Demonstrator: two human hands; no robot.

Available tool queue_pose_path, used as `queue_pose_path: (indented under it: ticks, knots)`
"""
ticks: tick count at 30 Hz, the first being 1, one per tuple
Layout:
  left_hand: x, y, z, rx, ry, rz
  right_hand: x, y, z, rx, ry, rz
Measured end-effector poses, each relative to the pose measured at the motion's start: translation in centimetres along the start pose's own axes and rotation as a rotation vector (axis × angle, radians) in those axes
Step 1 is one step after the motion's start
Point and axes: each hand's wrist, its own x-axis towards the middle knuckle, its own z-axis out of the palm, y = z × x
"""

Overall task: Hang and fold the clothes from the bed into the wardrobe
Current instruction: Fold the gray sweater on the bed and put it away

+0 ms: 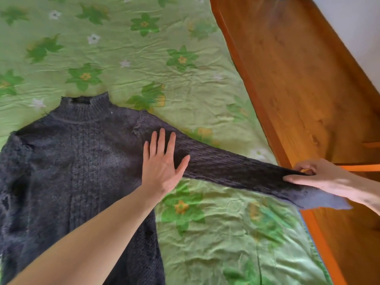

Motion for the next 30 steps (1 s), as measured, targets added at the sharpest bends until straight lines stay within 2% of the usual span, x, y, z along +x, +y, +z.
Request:
queue_pose_path:
  ticks: [2,5,7,13,16,19,24,28,30]
  knots:
    - [-0.3,0.9,-0.1,-0.008,0.036,0.029,-0.7,0.8,0.0,-0.012,0.0,0.028]
    - [-0.8,2.3,-0.1,-0.012,0.065,0.141,-1.4,2.2,0.6,0.012,0.136,0.05]
    - [-1.3,3.0,0.0,0.009,0.031,0.21,-1.6,3.2,1.2,0.06,0.219,0.075]
    - [-2.8,4.7,-0.4,0.003,-0.072,0.272,-2.3,2.7,2.7,0.101,0.277,0.134]
    - [-3.8,6.0,-1.4,-0.251,-0.037,0.33,-2.9,-0.3,3.7,0.294,0.309,0.061]
    - [-5.0,7.5,-3.5,-0.665,-0.171,0.219,-2.9,-4.9,6.0,0.414,0.277,-0.005]
    - [-6.4,6.6,-7.3,-1.128,-0.364,0.054,-2.2,-13.3,11.8,0.403,0.156,-0.143]
    - [-7.1,2.3,-8.8,-1.34,-0.262,-0.128,-1.9,-18.8,14.8,0.546,0.063,-0.193]
    - [-7.3,-0.8,-9.6,-1.336,-0.243,-0.148,-1.6,-20.4,15.8,0.611,0.069,-0.226]
